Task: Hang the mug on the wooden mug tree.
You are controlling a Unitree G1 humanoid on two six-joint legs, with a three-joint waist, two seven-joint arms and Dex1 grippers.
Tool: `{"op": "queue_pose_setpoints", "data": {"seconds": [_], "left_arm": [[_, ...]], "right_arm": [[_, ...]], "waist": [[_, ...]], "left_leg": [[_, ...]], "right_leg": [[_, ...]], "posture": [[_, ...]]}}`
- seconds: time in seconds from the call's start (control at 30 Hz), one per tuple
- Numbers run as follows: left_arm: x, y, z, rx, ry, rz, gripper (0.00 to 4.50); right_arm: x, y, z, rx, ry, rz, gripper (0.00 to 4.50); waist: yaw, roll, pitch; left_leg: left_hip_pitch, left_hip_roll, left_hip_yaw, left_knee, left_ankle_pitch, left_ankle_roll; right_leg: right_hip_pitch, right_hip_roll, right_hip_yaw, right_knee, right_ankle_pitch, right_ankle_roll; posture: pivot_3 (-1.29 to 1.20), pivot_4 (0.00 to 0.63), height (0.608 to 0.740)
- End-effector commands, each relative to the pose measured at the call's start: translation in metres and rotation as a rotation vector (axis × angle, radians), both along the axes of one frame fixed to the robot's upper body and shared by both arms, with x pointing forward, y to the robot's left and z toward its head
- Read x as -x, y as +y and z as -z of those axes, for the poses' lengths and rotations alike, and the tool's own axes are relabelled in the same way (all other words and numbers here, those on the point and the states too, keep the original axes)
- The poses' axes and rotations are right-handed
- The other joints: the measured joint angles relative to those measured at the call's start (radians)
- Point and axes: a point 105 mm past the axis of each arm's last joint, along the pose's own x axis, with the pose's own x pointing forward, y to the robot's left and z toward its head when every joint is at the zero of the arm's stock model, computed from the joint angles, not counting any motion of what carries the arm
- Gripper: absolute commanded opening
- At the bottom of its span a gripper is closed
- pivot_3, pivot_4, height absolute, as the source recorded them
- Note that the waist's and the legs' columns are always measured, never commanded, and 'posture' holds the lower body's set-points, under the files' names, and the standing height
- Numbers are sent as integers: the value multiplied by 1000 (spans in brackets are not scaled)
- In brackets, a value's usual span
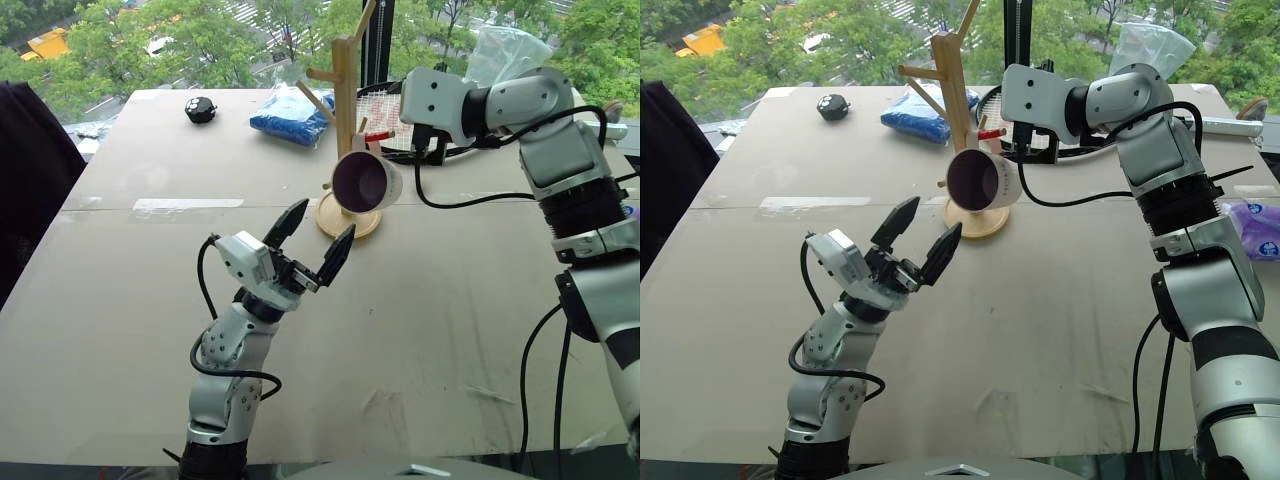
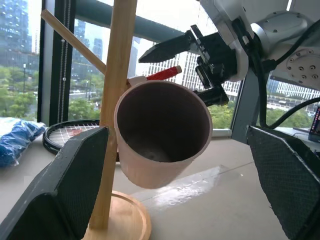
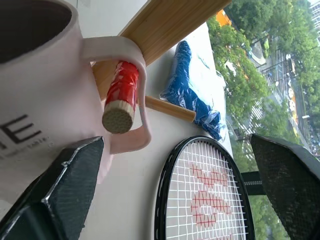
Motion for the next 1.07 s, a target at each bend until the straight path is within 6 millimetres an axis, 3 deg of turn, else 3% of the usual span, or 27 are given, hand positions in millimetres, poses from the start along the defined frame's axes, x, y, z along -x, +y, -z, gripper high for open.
{"op": "queue_pose_setpoints", "data": {"seconds": [0.03, 0.23, 0.47, 0.53, 0.63, 0.7, 0.83, 0.93, 1.07], "left_arm": [[3, 0, -6, 3, -36, -5, 4500], [2, 3, -6, -8, -43, -21, 4500], [4, 4, 12, -56, 24, -28, 4500], [6, 6, 20, -77, 66, -21, 4500], [12, 10, 56, -224, 186, 16, 4500], [19, 12, 76, -304, 257, 45, 4500], [37, 18, 109, -425, 393, 101, 4500], [48, 27, 124, -486, 460, 114, 4500], [50, 34, 128, -523, 475, 104, 4500]], "right_arm": [[2, -11, -28, -60, -67, 25, 4464], [4, -63, -16, -139, 41, 155, 4464], [44, -115, 51, -219, 261, 213, 4464], [59, -119, 68, -328, 328, 211, 4464], [93, -113, 115, -558, 396, 173, 4464], [113, -114, 150, -629, 456, 222, 4464], [146, -119, 199, -787, 532, 344, 4464], [175, -114, 215, -906, 588, 363, 4464], [187, -112, 220, -920, 595, 381, 4464]], "waist": [[0, 0, 0], [10, 0, 0], [27, 0, 0], [27, 0, 0], [27, -4, -2], [27, -3, -1], [26, 0, 1], [24, -1, 0], [25, 0, 0]], "left_leg": [[0, 0, 0, 0, 0, 0], [-6, 0, -1, 3, 0, 0], [-7, 0, 0, 6, 0, 0], [-7, 0, -2, 6, 0, 0], [-6, 0, -2, 6, 0, 0], [-5, 1, -4, 4, 0, -2], [-5, 0, -5, 2, 0, -1], [-1, 0, -5, 0, 0, -1], [7, 2, -3, -2, -1, 1]], "right_leg": [[0, 0, 0, 0, 0, 0], [0, 0, -6, -1, 0, 0], [0, 0, -6, -1, 0, 0], [0, 0, -7, -1, 0, 0], [0, 0, -7, 0, 0, 0], [2, 2, -8, -1, 0, 0], [-2, 0, -2, 1, 0, 1], [-2, 2, 0, 1, 2, -1], [3, 3, 3, 3, 3, -3]], "posture": [[0, 150, 740], [0, 150, 740], [0, 150, 740], [0, 150, 740], [0, 150, 740], [0, 150, 740], [0, 150, 740], [0, 150, 740], [0, 150, 740]]}}
